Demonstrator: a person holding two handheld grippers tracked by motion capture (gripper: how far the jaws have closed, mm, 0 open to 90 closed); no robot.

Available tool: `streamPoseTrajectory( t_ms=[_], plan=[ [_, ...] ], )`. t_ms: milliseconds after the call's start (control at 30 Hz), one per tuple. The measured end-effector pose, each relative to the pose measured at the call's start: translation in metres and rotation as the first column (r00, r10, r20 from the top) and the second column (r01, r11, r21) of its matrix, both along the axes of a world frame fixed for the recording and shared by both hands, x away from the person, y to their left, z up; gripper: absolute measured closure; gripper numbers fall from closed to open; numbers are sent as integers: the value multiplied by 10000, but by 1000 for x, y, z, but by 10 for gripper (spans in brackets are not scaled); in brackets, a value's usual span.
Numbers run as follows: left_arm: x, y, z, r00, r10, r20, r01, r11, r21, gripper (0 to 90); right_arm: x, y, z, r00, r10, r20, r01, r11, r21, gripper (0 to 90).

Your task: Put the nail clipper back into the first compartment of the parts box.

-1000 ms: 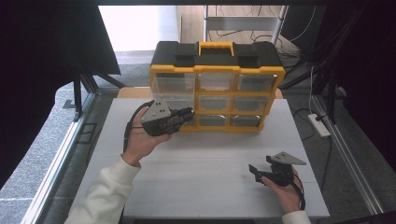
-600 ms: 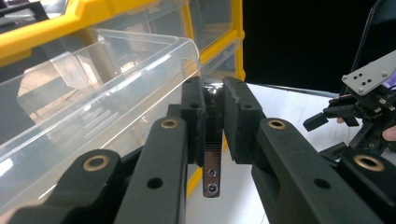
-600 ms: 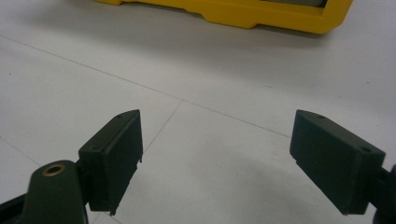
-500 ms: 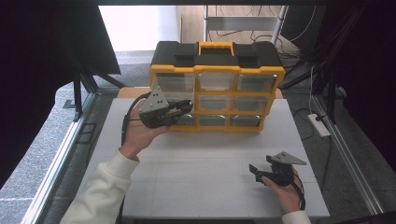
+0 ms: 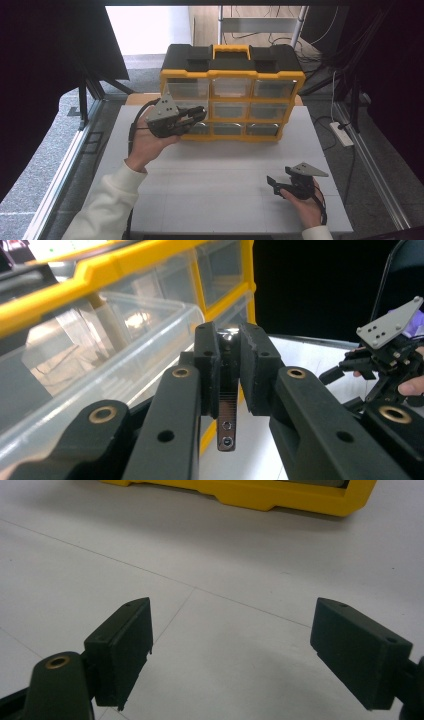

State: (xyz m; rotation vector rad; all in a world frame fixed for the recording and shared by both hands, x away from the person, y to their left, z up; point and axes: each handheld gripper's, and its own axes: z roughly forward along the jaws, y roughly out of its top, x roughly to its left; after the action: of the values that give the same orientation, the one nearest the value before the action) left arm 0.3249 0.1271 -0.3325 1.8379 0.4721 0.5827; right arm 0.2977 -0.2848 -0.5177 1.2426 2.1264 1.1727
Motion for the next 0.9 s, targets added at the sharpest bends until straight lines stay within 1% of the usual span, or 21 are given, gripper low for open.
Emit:
streamPoseTrajectory(
  t_ms=[167,300,533,567,900],
  plan=[
    [-6,1,10,9996,-96,250,98,9999,-109,789,0,0,0,10000,3,7,-3,10000,-6,173],
    [-6,3,17,9994,-90,320,95,9998,-177,789,0,0,0,10000,23,-26,-23,10000,15,173],
    [-4,6,22,9995,-70,298,82,9992,-385,789,0,0,0,10000,32,-18,-32,10000,-9,173],
    [-3,7,22,9996,-95,273,108,9987,-493,789,0,1,0,10000,33,-17,-33,10000,-12,173],
    [0,10,30,9997,-45,224,61,9976,-689,789,0,0,0,10000,33,-5,-33,10000,-16,173]
  ],
)
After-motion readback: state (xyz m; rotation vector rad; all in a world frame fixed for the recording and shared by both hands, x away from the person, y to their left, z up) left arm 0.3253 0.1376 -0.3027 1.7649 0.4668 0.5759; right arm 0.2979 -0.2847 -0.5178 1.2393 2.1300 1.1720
